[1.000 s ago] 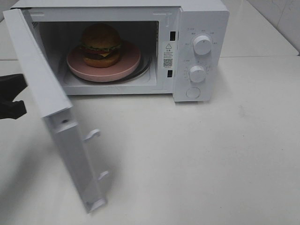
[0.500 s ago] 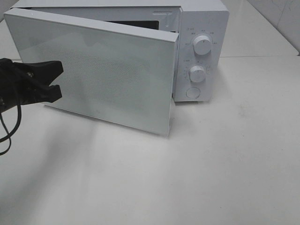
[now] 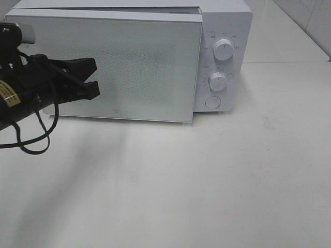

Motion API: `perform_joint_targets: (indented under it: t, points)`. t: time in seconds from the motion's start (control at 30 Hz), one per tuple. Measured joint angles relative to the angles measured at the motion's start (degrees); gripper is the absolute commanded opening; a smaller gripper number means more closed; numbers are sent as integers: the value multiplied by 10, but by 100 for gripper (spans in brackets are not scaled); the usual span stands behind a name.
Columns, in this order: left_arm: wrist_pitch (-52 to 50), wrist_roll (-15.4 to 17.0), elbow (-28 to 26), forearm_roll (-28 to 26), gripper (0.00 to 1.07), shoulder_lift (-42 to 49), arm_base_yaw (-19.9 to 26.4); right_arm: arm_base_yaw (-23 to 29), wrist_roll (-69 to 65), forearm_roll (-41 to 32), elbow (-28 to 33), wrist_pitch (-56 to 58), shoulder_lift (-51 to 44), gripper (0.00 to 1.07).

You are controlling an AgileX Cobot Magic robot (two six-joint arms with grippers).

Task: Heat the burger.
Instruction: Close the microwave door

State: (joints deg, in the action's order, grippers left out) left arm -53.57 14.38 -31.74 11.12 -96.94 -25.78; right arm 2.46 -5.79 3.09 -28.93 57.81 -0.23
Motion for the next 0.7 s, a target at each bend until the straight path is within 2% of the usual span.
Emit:
perform_joint_targets:
  t: [0.7]
  points:
    - [21,-4,-144,-57,0,-95,-66,0,0,0,0,0,0,75]
